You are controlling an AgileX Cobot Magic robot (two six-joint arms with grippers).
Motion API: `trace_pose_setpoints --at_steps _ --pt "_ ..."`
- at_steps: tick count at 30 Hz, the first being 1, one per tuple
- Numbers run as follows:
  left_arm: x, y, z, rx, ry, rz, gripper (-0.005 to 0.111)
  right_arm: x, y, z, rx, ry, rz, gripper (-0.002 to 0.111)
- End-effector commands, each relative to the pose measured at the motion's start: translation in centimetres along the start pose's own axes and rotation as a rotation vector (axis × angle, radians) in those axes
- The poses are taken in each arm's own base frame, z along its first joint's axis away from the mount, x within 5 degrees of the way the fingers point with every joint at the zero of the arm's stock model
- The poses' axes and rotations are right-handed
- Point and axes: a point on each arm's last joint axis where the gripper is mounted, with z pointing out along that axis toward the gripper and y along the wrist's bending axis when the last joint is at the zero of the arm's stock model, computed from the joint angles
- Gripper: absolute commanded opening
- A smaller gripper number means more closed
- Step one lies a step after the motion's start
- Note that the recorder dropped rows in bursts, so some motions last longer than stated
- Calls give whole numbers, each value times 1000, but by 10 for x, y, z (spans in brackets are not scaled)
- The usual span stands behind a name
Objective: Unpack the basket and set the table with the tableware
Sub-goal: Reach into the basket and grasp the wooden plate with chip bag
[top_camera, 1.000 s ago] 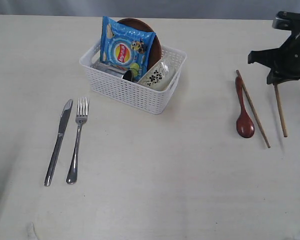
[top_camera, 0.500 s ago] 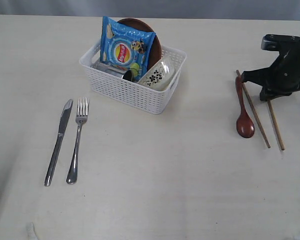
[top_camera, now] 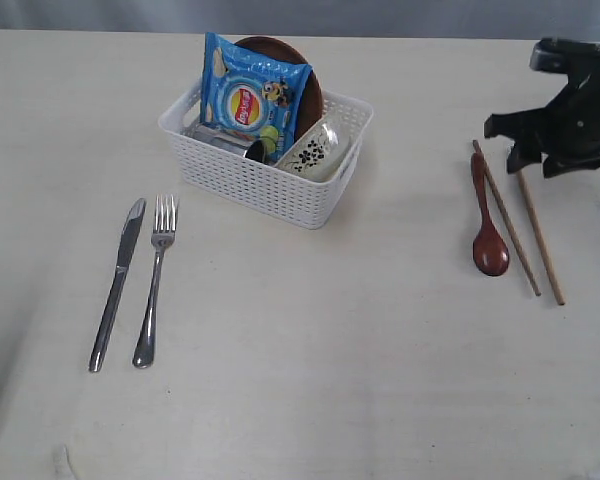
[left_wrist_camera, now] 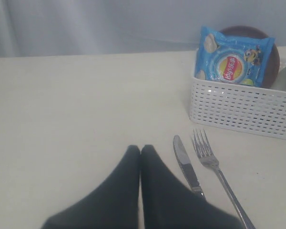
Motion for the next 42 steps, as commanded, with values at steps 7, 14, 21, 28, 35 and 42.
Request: trace_pose_setpoints --at_steps 7,14,21,28,35,42 --pt "0 0 0 3 -10 6 0 -42 79 -109 -295 -261 -272 45" --pt "0 0 0 3 -10 6 0 -48 161 -126 -354 -339 -534 45" --pt "0 0 0 3 -10 6 0 -64 211 -107 -404 -313 -677 45" --pt "0 0 0 3 -10 6 0 -72 244 -71 -433 -236 -733 54" --pt "0 0 0 3 -10 6 0 -72 251 -57 -403 -257 -762 54" --pt "0 0 0 3 -10 6 0 -67 247 -31 -343 -172 -819 54"
